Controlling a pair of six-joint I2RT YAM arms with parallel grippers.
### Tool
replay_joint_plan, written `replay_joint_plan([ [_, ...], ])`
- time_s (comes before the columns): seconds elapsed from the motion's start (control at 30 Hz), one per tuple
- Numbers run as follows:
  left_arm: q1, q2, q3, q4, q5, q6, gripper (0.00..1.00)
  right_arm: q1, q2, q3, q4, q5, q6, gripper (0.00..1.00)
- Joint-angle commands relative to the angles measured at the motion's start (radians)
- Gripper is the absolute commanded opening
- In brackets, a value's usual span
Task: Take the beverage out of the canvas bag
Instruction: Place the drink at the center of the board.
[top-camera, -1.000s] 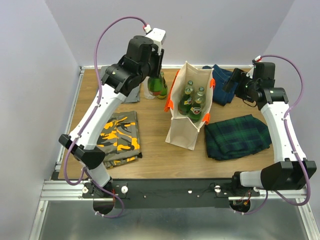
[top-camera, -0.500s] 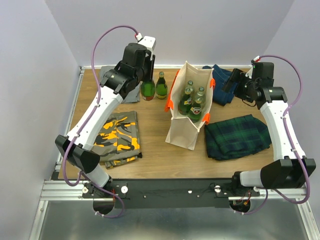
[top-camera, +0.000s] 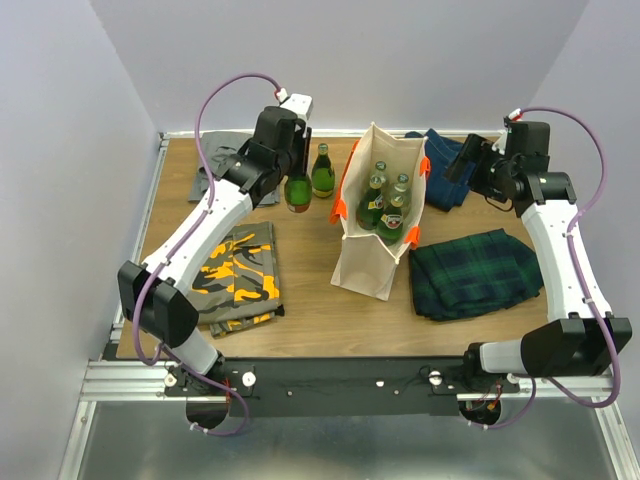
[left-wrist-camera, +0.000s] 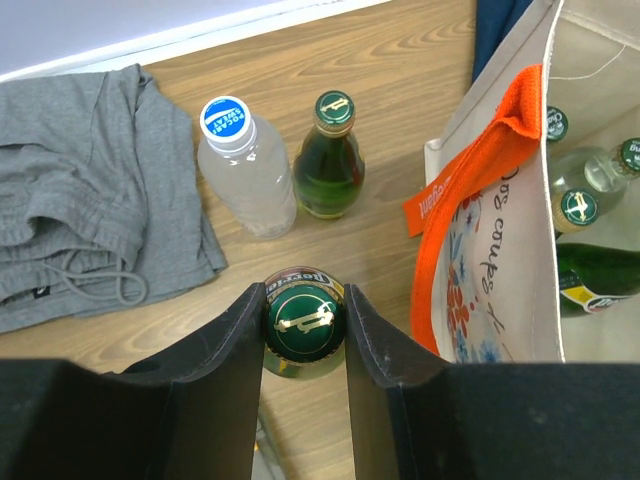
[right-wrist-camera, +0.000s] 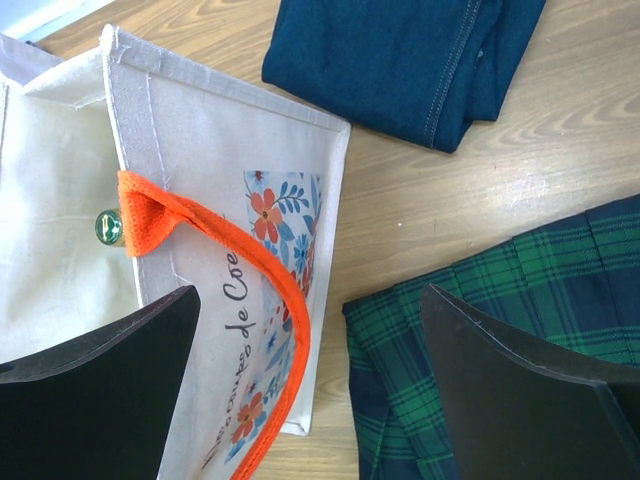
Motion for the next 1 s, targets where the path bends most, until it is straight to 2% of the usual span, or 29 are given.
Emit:
replay_joint_plan([
  [0.0,0.002,-0.037,0.001,0.238,0.019,-0.002,0.00,-0.001,0.005,0.038,-0.025,-0.001,0.005,1.00],
  [0.47,0.002,0.050,-0.034,0.364,0.074,-0.028,0.00,-0.001,-0.010,0.050,-0.054,0.026,0.004,1.00],
  [0.97,0.002,0.156,-0.040,0.430,0.109,-0.037,0.00,-0.001,-0.007,0.061,-0.063,0.048,0.007,1.00],
])
